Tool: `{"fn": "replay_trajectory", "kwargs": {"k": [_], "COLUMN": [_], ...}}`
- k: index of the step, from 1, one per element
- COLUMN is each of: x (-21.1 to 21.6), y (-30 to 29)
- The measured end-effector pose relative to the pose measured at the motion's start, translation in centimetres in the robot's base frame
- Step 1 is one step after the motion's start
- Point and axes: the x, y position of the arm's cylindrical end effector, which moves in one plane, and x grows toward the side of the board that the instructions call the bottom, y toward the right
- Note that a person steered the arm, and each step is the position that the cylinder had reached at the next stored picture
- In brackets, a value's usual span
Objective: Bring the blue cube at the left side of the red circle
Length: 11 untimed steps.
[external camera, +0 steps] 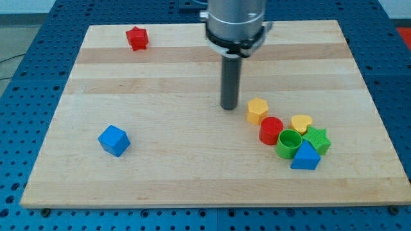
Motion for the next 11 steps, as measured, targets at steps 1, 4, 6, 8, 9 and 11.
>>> {"fn": "replay_trajectory", "kwargs": {"k": [1,4,6,8,9,11], "x": [-2.6,0.8,9.3,9.6,9.7,10.6], "y": [-6.7,-24.3,-21.6,-6.4,-2.7,0.5]}}
